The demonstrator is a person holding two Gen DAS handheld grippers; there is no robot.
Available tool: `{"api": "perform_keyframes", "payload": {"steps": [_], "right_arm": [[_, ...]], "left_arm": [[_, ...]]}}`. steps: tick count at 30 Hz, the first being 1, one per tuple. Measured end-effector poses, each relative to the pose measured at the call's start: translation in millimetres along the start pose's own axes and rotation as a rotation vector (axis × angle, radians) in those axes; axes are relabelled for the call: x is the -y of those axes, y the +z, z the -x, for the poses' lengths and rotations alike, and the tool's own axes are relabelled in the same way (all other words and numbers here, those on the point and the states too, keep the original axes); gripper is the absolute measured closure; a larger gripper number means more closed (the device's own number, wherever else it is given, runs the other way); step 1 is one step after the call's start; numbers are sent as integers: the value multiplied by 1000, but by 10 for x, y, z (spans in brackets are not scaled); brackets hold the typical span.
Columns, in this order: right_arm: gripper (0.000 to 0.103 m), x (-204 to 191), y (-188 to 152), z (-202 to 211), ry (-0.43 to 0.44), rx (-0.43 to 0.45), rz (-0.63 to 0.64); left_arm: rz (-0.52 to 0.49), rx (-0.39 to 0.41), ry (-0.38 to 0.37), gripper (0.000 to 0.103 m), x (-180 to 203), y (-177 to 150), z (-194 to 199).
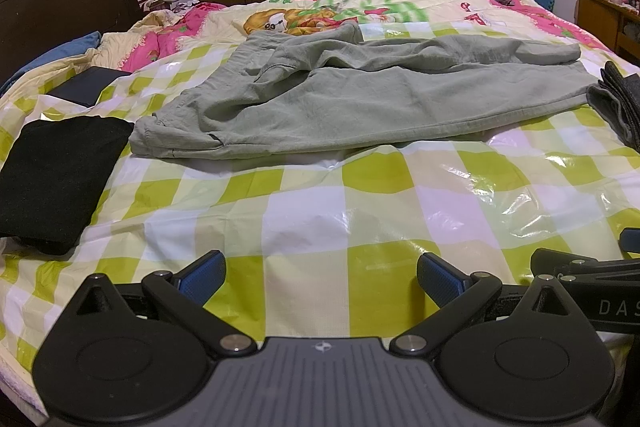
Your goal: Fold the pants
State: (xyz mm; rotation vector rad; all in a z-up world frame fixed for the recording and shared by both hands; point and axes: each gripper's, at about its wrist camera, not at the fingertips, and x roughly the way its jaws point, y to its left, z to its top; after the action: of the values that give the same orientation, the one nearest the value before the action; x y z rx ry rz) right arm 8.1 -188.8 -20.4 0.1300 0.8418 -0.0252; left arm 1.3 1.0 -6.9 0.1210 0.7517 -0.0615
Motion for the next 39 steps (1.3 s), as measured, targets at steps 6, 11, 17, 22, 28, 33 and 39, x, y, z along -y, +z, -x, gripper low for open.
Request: {"api": "perform_keyframes", "payload": {"steps": [6, 11, 17, 22, 28, 33, 39], "right_arm": [[2, 2, 8, 1, 0, 0, 0], [2, -9, -12, -11, 1, -1, 3], [2, -51, -44, -27, 6, -5, 19], [2, -46, 7, -7, 5, -3, 19], [2, -39, 33, -12, 5, 4, 17], [2, -40, 139, -8, 14, 9, 14], [2, -196, 526, -200, 25, 59, 90]], "left_arm": [[0, 0, 0, 0, 2, 0, 0], [3, 0, 1, 0, -19, -3, 0], [6, -3, 3, 0, -44, -5, -23], [10, -1, 1, 0, -20, 7, -29], [17, 0, -4, 0, -14, 10, -43], [30, 26, -16, 0, -110, 97, -52], [122, 71, 97, 0, -739, 422, -328]]}}
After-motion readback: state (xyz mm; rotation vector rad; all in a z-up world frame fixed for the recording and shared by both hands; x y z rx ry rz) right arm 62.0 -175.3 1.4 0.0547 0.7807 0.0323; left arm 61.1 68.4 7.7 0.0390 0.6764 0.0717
